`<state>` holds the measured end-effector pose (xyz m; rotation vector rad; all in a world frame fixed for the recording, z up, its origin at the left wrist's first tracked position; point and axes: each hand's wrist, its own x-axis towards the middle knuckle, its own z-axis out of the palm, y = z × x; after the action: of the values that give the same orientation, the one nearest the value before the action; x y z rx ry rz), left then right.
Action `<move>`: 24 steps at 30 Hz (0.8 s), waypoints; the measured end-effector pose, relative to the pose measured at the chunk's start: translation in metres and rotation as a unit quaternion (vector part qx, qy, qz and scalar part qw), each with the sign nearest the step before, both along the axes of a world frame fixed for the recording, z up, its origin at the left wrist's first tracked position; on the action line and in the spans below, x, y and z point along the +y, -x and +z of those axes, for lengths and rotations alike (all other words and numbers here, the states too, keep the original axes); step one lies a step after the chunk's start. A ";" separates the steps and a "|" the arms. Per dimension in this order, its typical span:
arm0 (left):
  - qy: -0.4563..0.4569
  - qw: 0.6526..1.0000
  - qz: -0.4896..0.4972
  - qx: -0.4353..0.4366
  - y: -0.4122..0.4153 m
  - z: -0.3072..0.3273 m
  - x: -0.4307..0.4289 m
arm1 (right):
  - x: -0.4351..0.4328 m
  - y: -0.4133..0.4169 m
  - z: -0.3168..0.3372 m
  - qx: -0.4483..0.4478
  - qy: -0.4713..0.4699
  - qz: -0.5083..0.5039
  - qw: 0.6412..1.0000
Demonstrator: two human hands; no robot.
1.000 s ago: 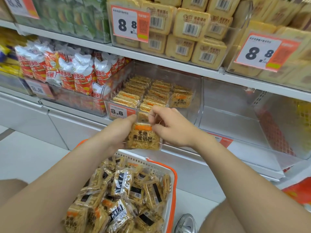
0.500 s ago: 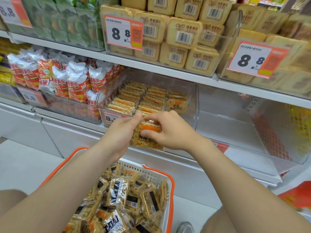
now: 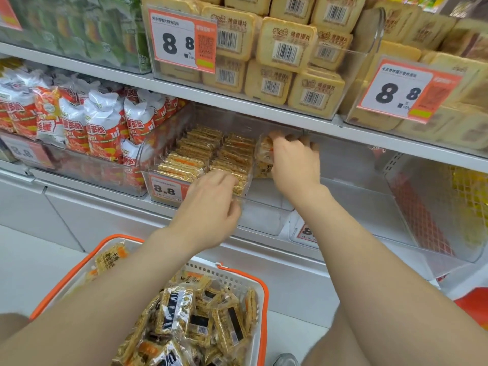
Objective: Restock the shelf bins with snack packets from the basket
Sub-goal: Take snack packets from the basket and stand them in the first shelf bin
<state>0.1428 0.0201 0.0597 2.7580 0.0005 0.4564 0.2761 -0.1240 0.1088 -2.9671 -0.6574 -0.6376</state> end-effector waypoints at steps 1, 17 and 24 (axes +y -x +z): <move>-0.029 0.999 -0.005 0.014 -0.003 -0.004 0.000 | 0.004 -0.004 -0.001 0.007 0.013 0.001 1.000; -0.172 0.984 -0.015 0.053 -0.019 -0.019 0.012 | 0.046 -0.061 -0.040 0.197 0.078 -0.097 0.972; -0.175 0.983 -0.014 0.051 -0.020 -0.020 0.011 | 0.054 -0.051 -0.034 0.153 0.027 -0.124 0.980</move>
<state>0.1629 0.0313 0.0402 3.1192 -0.1022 0.3319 0.3270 -0.0696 0.0747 -3.1273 -0.2875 -0.1623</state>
